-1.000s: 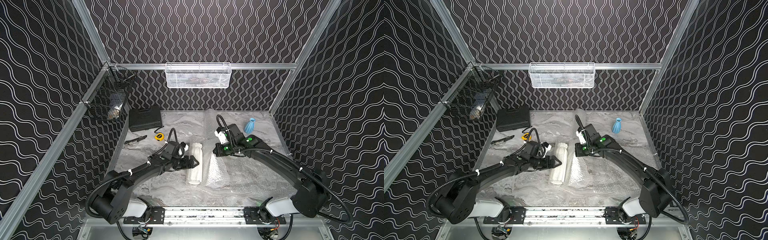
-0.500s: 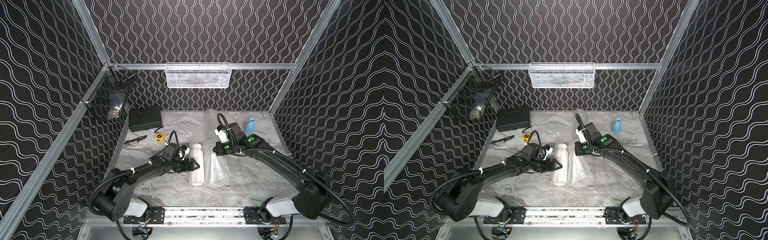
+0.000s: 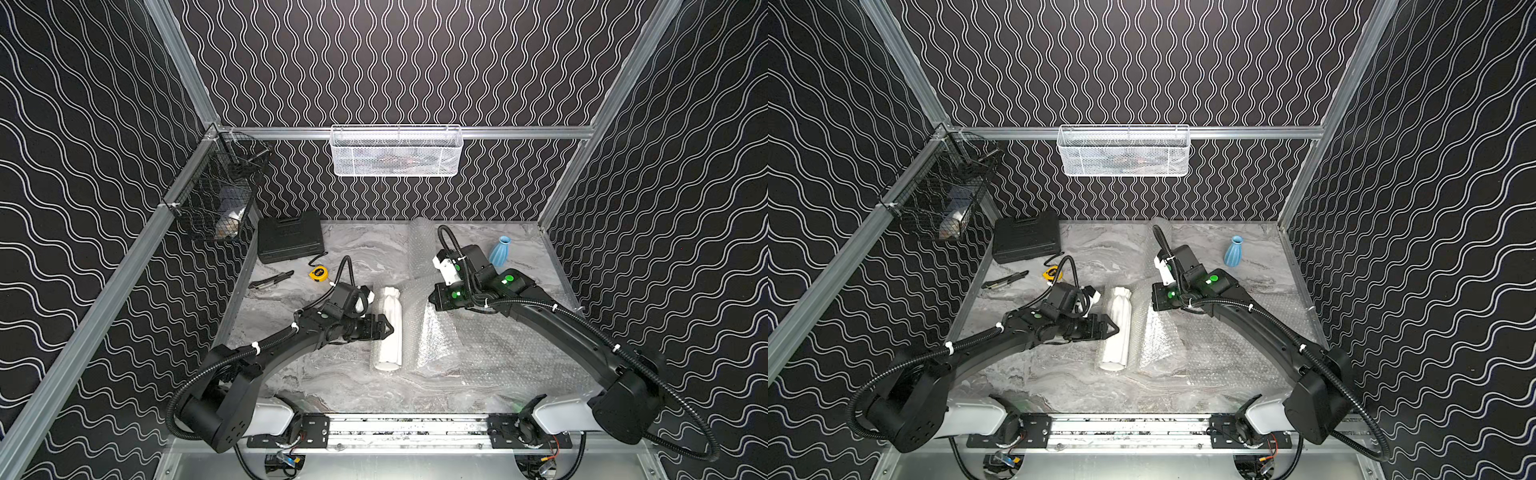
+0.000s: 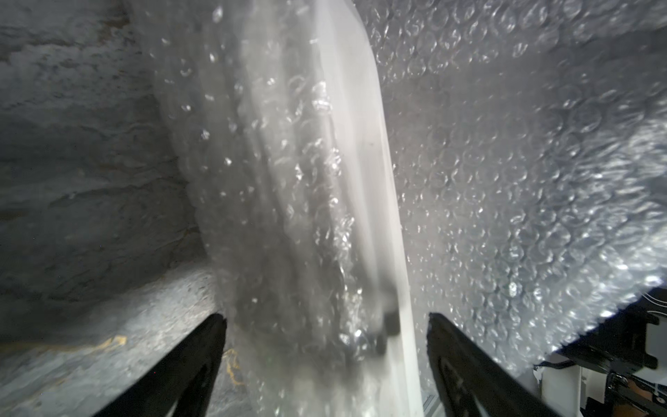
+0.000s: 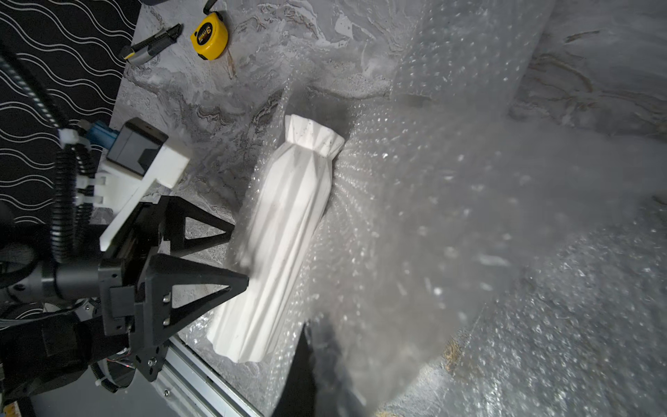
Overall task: Unwrap the vase from the bubble wrap
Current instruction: Unwrap the bubble wrap at the center of the board.
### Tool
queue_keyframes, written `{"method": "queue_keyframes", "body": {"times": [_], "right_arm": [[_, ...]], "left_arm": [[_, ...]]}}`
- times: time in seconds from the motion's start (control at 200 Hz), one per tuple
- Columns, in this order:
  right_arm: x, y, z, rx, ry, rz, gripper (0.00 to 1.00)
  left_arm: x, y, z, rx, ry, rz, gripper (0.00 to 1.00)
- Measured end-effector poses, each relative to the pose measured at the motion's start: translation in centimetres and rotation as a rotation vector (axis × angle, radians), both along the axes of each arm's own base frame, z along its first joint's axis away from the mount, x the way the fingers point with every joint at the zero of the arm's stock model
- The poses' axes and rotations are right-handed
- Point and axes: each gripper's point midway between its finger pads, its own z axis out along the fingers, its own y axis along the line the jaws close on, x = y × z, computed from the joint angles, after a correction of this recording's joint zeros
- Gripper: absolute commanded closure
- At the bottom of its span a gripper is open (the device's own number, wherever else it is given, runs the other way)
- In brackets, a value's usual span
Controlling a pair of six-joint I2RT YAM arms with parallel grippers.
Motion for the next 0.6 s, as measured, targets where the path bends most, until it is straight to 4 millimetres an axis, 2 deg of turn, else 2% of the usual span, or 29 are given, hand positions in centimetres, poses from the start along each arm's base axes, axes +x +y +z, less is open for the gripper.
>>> {"method": "queue_keyframes", "body": {"times": [0.595], "right_arm": [[-0.30,-0.67,0.22,-0.004,-0.023,-0.014,0.98]], "left_arm": [[-0.40,-0.32,-0.28,-0.024,0.007,-0.017,0.11]]}}
